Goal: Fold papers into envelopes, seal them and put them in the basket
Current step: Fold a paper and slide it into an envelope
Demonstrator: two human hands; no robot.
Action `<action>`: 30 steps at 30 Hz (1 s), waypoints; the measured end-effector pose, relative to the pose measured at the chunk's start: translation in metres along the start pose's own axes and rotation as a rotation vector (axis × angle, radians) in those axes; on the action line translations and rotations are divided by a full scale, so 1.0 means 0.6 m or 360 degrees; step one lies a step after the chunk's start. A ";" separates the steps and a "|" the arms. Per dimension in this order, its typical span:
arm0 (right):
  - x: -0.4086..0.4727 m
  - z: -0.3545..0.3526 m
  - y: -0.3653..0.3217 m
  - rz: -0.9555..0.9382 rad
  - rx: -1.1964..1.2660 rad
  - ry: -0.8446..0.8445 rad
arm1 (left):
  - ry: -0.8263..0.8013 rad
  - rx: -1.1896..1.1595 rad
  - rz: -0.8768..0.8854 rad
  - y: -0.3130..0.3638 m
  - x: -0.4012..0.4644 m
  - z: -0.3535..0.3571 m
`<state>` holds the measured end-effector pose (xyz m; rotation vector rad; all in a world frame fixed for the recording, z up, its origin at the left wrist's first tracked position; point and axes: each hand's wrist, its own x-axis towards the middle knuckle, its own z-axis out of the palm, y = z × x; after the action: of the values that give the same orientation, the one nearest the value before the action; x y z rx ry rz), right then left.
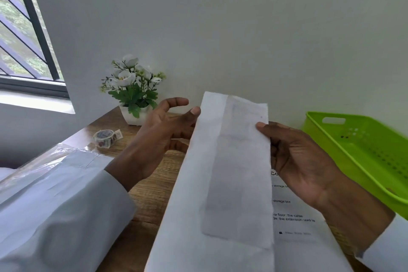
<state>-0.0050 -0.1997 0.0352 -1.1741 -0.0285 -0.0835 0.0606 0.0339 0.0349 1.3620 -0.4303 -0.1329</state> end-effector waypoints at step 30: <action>0.005 -0.027 0.007 -0.0459 -0.0608 -0.0038 | -0.0182 0.0273 0.0275 -0.053 -0.013 0.047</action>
<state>-0.0020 -0.2133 0.0251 -1.5469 -0.2106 -0.3412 0.0476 0.0040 0.0062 1.4825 -0.6654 -0.0316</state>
